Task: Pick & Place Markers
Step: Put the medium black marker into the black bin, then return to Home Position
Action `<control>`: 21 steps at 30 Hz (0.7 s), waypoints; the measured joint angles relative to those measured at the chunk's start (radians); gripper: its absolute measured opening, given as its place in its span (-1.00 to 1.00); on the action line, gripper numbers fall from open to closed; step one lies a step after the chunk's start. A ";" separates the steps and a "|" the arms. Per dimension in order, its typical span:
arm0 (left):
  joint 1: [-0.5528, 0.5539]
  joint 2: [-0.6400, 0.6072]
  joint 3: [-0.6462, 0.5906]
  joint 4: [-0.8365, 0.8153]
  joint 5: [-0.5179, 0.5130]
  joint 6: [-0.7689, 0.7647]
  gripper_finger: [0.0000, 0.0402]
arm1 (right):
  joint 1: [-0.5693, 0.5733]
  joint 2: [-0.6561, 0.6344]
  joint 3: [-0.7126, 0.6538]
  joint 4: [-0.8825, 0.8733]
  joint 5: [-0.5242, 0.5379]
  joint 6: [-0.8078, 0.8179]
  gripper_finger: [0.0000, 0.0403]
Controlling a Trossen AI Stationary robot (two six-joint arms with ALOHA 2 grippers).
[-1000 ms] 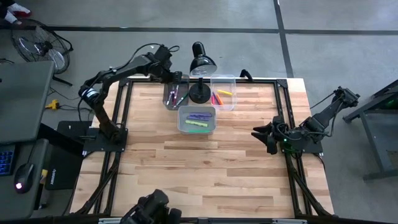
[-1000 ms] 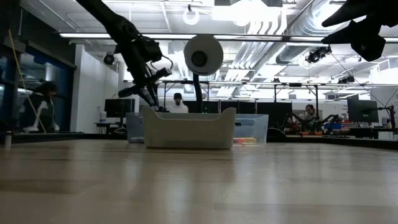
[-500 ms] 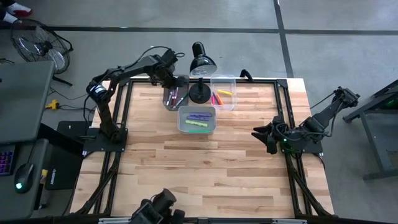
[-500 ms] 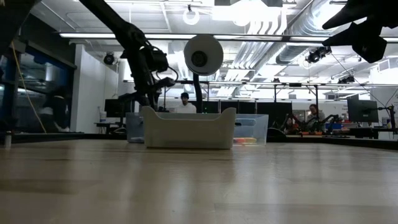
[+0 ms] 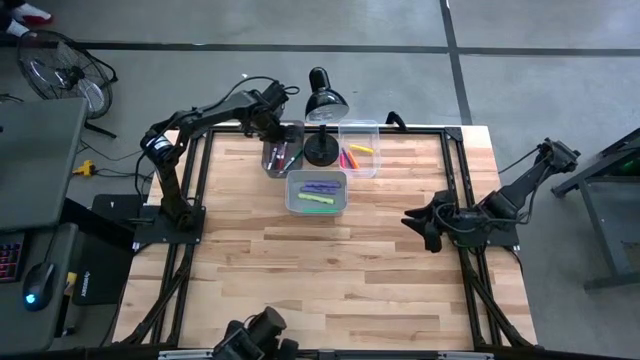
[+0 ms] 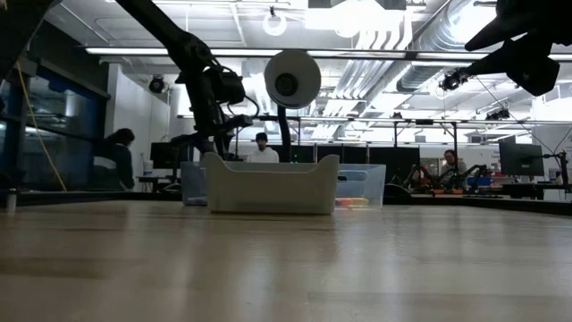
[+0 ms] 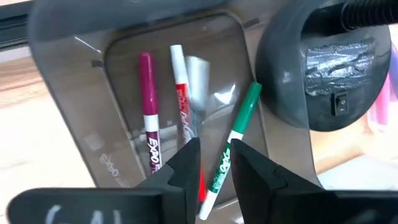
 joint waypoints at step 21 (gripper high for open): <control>-0.139 -0.275 -0.027 0.018 -0.091 0.213 -0.52 | 0.000 -0.040 0.000 0.031 0.007 -0.038 -0.23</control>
